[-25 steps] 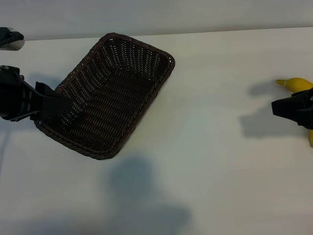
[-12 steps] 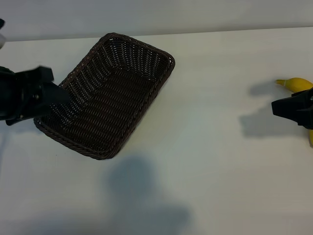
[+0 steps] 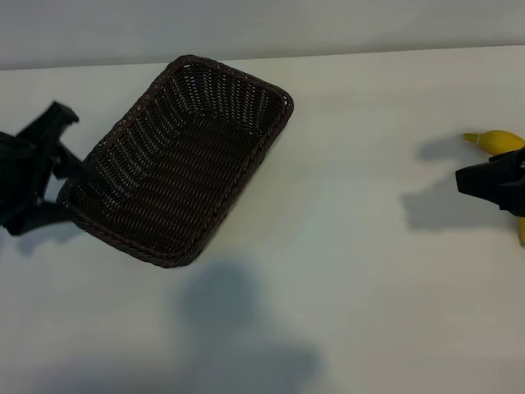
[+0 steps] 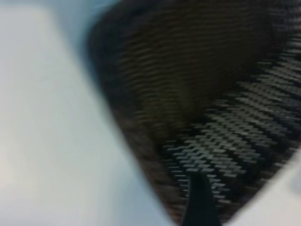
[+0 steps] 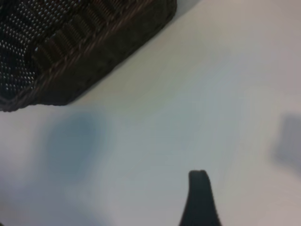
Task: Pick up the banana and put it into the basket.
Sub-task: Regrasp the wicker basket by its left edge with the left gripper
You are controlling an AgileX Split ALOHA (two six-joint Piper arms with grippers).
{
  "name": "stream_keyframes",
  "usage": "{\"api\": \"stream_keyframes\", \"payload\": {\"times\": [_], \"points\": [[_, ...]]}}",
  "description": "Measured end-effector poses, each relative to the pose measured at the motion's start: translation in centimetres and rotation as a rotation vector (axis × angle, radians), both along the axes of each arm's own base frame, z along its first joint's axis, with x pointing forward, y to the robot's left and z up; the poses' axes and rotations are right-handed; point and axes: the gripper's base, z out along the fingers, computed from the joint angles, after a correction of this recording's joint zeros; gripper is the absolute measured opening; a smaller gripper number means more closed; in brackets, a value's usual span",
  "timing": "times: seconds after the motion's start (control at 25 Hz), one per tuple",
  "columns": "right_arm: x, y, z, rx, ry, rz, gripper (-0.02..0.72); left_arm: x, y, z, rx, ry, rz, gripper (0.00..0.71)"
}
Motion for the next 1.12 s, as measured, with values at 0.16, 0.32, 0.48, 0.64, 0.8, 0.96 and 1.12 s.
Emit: {"api": "stream_keyframes", "payload": {"times": [0.16,0.32,0.48,0.64,0.8,0.96,1.12], "points": [[0.0,0.0,0.0,0.0,0.0,0.0,0.525,0.2,0.1,-1.2,0.006,0.086,0.014,0.539],[0.0,0.0,0.0,0.0,0.0,0.0,0.525,0.2,0.0,-2.0,-0.005,0.158,0.022,0.539],[0.0,0.0,0.0,0.0,0.0,0.0,0.525,0.3,0.0,-2.5,-0.008,0.197,0.032,0.539],[0.0,0.0,0.0,0.0,-0.001,-0.001,0.525,0.8,-0.5,-3.4,-0.004,0.222,0.045,0.539],[0.0,0.0,0.0,0.0,-0.001,-0.001,0.525,1.5,-1.7,-4.4,0.0,0.227,0.067,0.539],[0.0,0.0,0.0,0.0,-0.001,-0.001,0.525,2.0,-2.6,-5.2,0.002,0.225,0.093,0.539],[0.0,0.0,0.0,0.0,-0.001,-0.001,0.525,2.3,-3.1,-6.1,0.01,0.237,0.092,0.539]]}}
